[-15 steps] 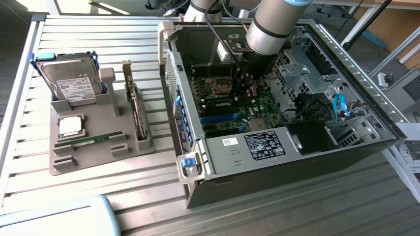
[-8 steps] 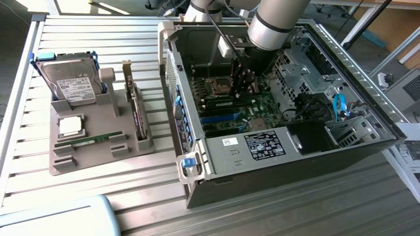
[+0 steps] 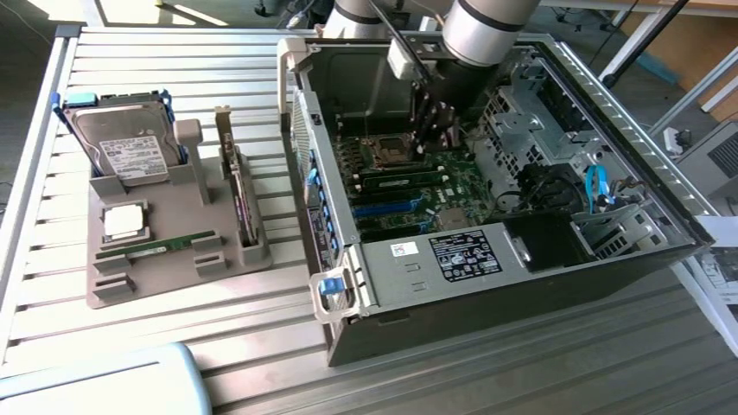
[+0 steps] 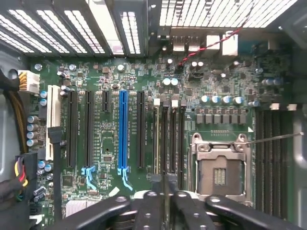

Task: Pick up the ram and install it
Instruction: 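Insert the ram into the slot, then press down the ram until it locks into place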

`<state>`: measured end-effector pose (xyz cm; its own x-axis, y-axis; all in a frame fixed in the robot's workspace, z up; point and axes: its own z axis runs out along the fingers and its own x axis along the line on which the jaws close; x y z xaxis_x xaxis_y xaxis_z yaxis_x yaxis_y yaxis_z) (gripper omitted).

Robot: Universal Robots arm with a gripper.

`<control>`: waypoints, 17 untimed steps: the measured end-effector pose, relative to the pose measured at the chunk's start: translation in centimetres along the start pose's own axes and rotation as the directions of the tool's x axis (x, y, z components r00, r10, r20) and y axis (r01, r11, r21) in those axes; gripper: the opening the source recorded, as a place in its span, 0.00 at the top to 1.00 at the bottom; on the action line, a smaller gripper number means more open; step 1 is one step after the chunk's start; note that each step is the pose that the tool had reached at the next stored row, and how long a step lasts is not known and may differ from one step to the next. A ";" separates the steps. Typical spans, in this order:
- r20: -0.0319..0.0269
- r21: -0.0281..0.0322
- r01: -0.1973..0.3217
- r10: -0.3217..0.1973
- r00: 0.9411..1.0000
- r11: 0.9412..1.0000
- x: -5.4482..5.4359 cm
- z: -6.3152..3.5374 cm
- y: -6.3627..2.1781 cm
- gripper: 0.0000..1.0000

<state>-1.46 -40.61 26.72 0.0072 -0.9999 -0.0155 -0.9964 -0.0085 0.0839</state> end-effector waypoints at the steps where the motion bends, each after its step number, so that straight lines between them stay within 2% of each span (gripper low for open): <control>1: 0.001 0.000 0.000 0.000 1.000 1.000 0.0 -0.02 -0.27 0.87; 5: 0.002 -0.010 0.000 0.000 1.000 1.000 0.0 -0.12 -2.55 0.87; 12: 0.002 -0.020 0.000 0.000 1.000 1.000 0.0 -0.36 -5.58 0.87; 17: 0.002 -0.020 0.000 0.000 1.000 1.000 0.0 -0.37 -5.73 0.87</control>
<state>4.28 -40.62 26.61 0.0069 -0.9998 -0.0174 -0.9945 -0.0087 0.1040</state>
